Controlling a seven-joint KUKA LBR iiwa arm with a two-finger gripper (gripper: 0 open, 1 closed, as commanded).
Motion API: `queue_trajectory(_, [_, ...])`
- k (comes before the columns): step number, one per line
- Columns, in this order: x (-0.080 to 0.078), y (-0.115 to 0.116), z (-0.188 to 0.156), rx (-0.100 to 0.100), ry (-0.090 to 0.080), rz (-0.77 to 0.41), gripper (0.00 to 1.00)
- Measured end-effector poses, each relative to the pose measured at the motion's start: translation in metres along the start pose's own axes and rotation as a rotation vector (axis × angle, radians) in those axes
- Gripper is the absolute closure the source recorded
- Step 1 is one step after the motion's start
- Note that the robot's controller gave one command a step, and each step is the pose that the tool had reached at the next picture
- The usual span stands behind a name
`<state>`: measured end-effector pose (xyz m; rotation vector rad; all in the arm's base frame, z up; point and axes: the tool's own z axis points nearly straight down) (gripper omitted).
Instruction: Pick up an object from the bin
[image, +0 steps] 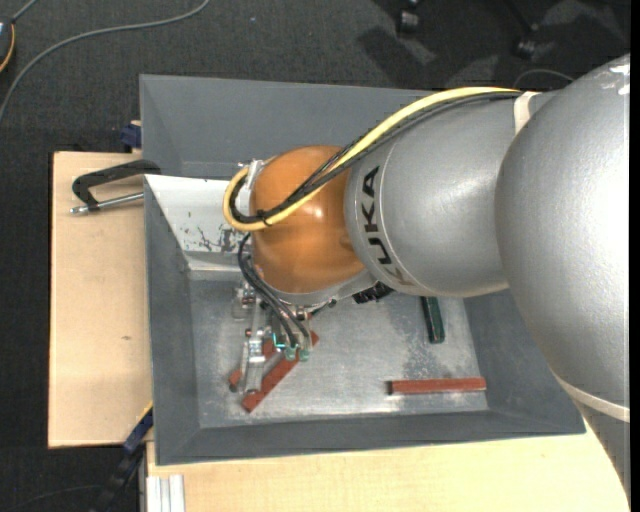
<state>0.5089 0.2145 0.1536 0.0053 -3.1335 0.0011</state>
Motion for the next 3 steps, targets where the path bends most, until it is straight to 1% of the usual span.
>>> queue_trajectory(1, [0.014, -0.052, 0.086, 0.002, -0.001, -0.196, 0.0])
queue_trajectory(2, [0.012, -0.05, 0.083, -0.001, -0.006, -0.197, 1.0])
queue_trajectory(3, [0.005, -0.051, -0.073, -0.003, -0.022, -0.199, 1.0])
